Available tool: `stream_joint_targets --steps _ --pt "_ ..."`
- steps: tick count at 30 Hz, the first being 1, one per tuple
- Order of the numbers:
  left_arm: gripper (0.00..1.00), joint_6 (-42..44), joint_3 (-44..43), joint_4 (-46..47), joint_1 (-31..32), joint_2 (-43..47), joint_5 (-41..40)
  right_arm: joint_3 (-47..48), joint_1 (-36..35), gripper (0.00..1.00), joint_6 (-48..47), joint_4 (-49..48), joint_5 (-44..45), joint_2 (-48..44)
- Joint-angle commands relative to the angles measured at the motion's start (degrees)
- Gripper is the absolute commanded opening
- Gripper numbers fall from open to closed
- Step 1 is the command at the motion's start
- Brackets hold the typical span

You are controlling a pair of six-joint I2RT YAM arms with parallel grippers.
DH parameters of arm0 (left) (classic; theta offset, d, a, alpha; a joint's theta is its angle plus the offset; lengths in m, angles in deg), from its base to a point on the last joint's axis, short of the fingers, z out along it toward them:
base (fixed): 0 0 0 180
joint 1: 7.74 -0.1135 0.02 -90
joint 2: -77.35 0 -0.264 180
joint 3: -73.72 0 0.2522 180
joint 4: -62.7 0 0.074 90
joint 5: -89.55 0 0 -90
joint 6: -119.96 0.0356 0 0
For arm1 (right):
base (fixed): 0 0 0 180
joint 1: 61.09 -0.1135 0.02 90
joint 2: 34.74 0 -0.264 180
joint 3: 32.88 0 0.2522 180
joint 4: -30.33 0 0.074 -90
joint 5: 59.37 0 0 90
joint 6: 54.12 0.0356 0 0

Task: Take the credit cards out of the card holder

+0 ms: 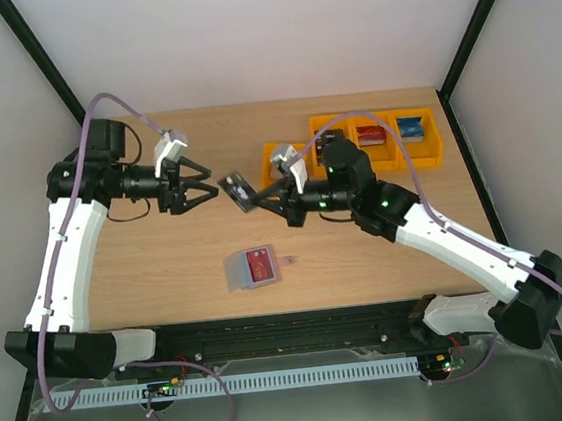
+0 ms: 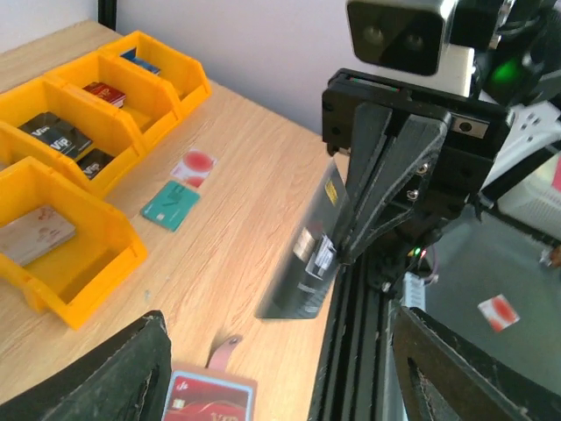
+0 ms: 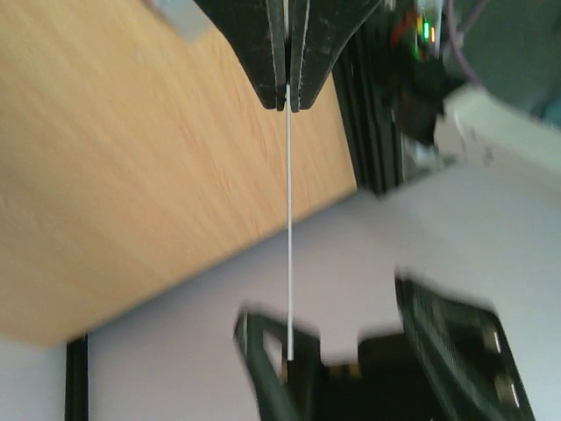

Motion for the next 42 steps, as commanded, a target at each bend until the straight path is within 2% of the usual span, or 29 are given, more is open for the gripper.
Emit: stream_joint_targets --steps 1,4,6,9,15,19,22,23,25,28,29,30,33,35,38,42 --pt "0.70 11.7 -1.3 -6.5 3.1 -1.2 -6.6 2.3 0.2 0.02 -17.3 30.7 -2.1 -2.7" --pt "0.68 11.8 -0.2 -5.5 7.7 -2.1 -9.8 3.8 0.2 0.02 -17.5 31.9 -3.0 -2.9" --pt "0.63 12.7 0.1 -5.3 9.8 -2.5 -11.0 4.7 0.1 0.02 -18.1 32.6 -3.1 -2.9" --pt "0.50 12.6 0.2 -5.2 10.9 -3.1 -11.1 5.6 0.1 0.02 -18.6 32.7 -2.7 -3.0" --pt "0.49 15.0 1.3 -6.7 14.8 -3.2 -9.7 6.3 0.1 0.02 -18.7 31.7 -2.8 -3.0" --pt "0.33 11.5 2.3 -4.2 15.4 -3.5 -10.9 6.0 0.1 0.02 -18.3 30.3 -3.3 -3.2" --pt "0.32 11.5 3.5 -3.8 16.4 -3.5 -10.8 5.2 0.1 0.02 -17.7 28.5 -3.4 -3.8" --pt "0.28 11.5 3.8 -3.8 16.9 -3.6 -11.3 5.0 0.1 0.02 -17.4 28.0 -3.3 -3.8" --pt "0.05 9.6 4.2 -2.4 17.1 -3.5 -12.5 4.9 0.1 0.02 -17.0 27.4 -3.2 -3.8" --pt "0.02 4.5 4.1 1.4 16.5 -3.3 -13.9 3.7 0.1 0.02 -15.8 25.1 0.1 -4.2" --pt "0.02 2.3 4.1 2.7 15.7 -3.2 -13.3 2.7 0.1 0.07 -14.4 23.0 3.0 -4.6" --pt "0.02 -0.1 4.1 5.2 14.5 -3.0 -12.2 1.1 0.1 0.26 -10.8 19.5 6.8 -5.4" --pt "0.02 -8.2 4.2 10.7 9.7 -3.0 -7.7 -5.9 0.6 0.60 -1.5 5.7 11.1 -7.5" --pt "0.02 -12.4 4.6 13.7 7.8 -2.7 -4.3 -11.5 1.1 0.70 7.4 -7.4 9.5 -7.8" --pt "0.02 -17.6 5.4 17.8 7.2 -1.7 0.2 -18.4 1.1 0.75 22.0 -26.7 11.4 -6.1" --pt "0.02 -23.2 5.6 21.5 7.1 -1.5 3.4 -24.2 1.2 0.68 36.4 -49.3 12.9 -2.7"
